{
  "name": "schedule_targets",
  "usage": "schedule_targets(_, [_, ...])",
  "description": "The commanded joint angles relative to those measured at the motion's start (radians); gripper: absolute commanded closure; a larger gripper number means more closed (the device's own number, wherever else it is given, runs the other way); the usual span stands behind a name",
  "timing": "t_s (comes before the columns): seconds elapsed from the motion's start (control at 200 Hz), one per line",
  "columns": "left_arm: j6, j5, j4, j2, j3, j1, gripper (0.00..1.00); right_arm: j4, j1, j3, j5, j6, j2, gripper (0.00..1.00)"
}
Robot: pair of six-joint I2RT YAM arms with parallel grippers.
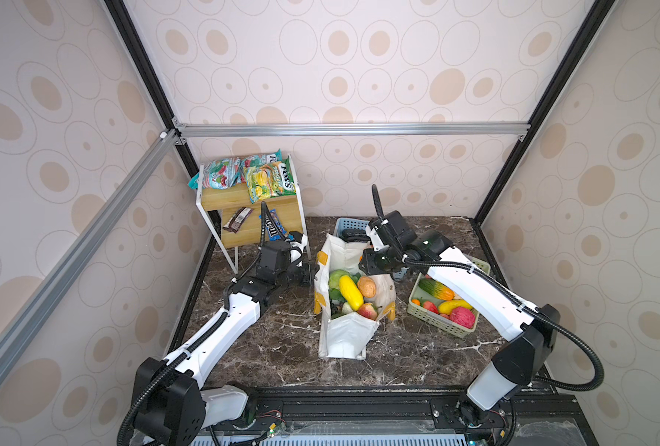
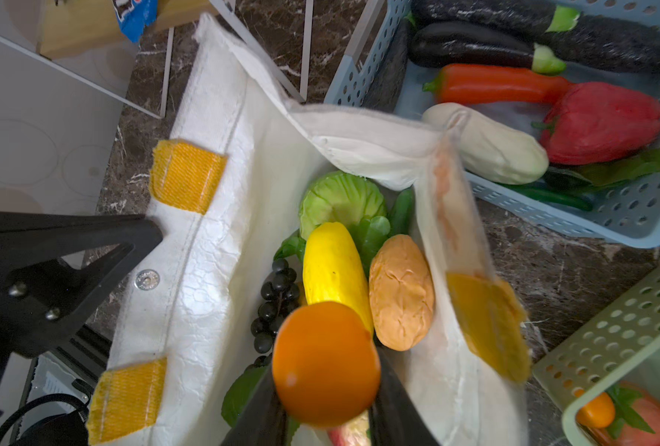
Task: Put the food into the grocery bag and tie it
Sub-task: 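Carry the small orange with the right gripper over the white bag, then lower the orange into the bag beside the cabbage and open the right gripper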
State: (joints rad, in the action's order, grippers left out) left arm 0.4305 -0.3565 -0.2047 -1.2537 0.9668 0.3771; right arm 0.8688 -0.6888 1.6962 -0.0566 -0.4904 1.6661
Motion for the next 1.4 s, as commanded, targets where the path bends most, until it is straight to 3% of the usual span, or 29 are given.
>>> schedule_targets(0.0, [-0.004,0.003,0.003,0.005,0.029,-0.008,1.0,-0.007,-0.022,0.034,-0.011,-0.014,0.035,0.65])
schedule_targets(0.505, [-0.003,-0.001,0.015,0.029,-0.002,-0.008,1.0,-0.082,-0.095,0.025,0.044,-0.025,0.181,0.65])
schedule_targets(1.39, [0.034,0.003,0.027,0.099,-0.067,-0.007,1.0,-0.326,-0.117,-0.092,0.086,-0.114,0.304,0.65])
